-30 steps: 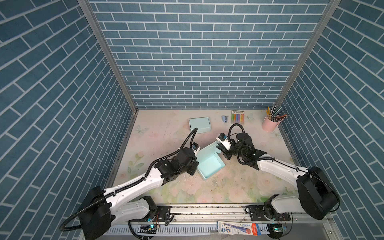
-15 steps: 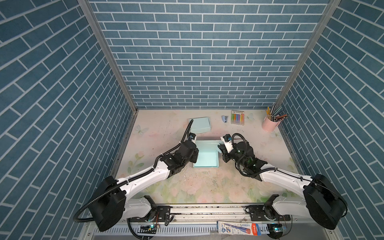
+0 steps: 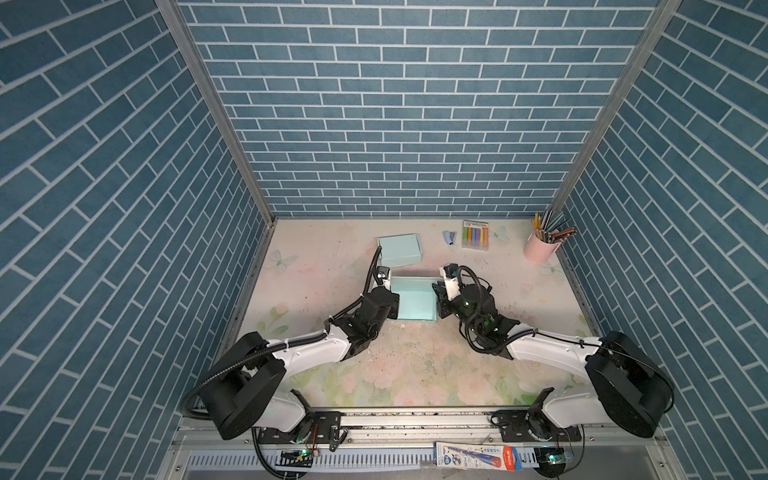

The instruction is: Fold the paper box

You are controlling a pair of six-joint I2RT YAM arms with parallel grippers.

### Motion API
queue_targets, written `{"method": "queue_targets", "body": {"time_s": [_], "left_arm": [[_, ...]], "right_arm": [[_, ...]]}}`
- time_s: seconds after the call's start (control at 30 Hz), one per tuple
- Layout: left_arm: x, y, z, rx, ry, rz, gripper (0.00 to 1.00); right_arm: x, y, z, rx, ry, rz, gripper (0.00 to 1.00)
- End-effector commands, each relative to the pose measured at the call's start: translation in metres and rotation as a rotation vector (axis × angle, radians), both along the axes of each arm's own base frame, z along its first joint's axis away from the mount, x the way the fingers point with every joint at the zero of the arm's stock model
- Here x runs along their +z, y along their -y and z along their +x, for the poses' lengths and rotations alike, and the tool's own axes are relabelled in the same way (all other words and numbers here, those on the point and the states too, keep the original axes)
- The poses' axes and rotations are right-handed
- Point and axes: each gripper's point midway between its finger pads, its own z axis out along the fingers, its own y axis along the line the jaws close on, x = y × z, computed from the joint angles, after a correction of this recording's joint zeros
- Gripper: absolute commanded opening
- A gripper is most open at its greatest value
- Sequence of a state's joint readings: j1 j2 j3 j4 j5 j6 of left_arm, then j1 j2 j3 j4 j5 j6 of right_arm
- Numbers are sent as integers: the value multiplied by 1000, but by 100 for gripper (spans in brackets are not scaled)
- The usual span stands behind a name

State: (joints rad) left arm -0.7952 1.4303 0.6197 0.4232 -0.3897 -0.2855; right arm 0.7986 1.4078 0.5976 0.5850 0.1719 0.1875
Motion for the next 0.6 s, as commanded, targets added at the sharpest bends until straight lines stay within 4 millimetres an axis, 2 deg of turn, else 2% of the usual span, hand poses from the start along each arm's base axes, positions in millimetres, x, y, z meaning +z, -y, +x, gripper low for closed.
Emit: {"method": "queue_targets", "body": {"time_s": [0.0, 0.3, 0.57], "left_arm": [[25, 34, 2, -111, 96, -86, 2], [9, 39, 17, -45, 95, -131, 0], [16, 51, 21, -52, 104, -235, 0]], "right_arm": [[27, -21, 6, 15, 45, 94, 15], [10, -33, 15, 21, 14, 77, 15], [1, -38, 18, 28, -6, 55, 15]]}}
